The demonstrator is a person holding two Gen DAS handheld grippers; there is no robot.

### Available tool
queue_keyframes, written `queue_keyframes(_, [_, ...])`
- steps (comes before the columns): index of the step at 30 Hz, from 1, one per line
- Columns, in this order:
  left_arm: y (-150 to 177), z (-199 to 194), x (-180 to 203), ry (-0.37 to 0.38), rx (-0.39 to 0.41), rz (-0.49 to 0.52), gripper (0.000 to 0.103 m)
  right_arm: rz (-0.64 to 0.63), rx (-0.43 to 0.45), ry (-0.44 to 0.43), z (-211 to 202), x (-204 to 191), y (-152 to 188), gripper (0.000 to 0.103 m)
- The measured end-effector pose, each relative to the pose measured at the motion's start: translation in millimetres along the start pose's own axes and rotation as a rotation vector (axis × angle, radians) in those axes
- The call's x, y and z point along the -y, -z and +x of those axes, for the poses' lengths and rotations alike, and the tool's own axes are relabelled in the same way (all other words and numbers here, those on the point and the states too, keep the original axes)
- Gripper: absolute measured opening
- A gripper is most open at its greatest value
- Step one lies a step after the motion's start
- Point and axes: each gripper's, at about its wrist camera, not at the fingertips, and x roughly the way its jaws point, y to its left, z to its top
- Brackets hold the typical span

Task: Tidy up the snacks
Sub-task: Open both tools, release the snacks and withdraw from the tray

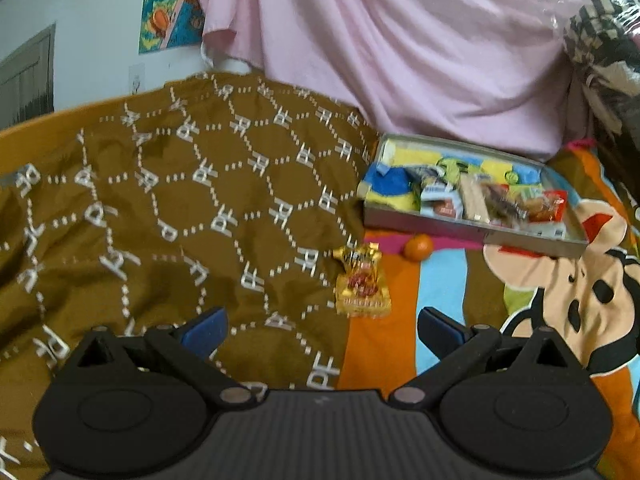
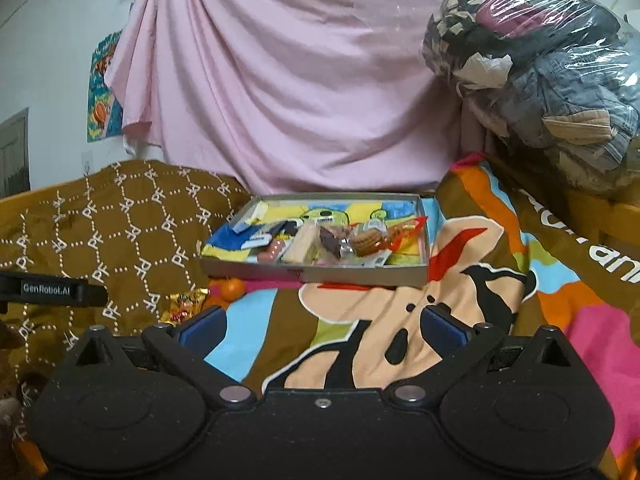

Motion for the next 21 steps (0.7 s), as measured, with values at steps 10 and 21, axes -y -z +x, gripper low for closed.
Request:
queue_keyframes(10, [11.6, 8.5, 5.7, 0.032, -0.036, 0.027, 0.103, -0.046, -0.08, -0.012, 8.7, -8.0, 17.2, 0.102])
queue_keyframes(21, [14.8, 24.3, 4.7, 0.04, -0.107, -0.007, 0.103, -0.059, -0.132, -0.022, 20.1, -12.0, 22.7, 0.102])
